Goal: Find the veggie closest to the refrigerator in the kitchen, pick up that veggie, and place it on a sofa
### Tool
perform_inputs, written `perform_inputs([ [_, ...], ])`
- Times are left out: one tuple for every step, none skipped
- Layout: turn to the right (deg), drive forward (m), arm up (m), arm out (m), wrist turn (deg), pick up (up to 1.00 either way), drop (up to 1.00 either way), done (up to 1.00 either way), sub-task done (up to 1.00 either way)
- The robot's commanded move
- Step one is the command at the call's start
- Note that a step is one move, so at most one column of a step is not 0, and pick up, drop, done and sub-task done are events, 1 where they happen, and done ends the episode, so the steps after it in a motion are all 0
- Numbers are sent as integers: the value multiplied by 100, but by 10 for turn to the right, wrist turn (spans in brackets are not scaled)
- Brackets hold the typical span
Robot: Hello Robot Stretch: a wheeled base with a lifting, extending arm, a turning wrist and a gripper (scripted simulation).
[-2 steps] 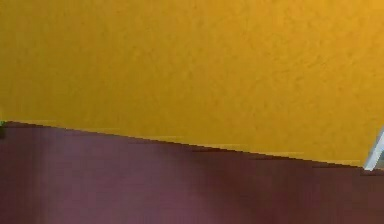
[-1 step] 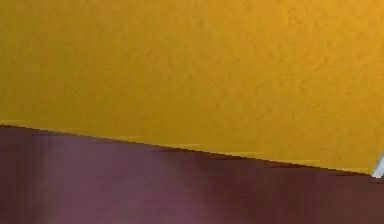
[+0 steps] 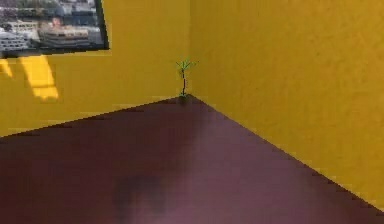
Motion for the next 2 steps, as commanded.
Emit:
perform_inputs([
  [-390, 0, 0, 0, 0, 0, 0, 0, 0],
  [0, 80, 0, 0, 0, 0, 0, 0, 0],
])
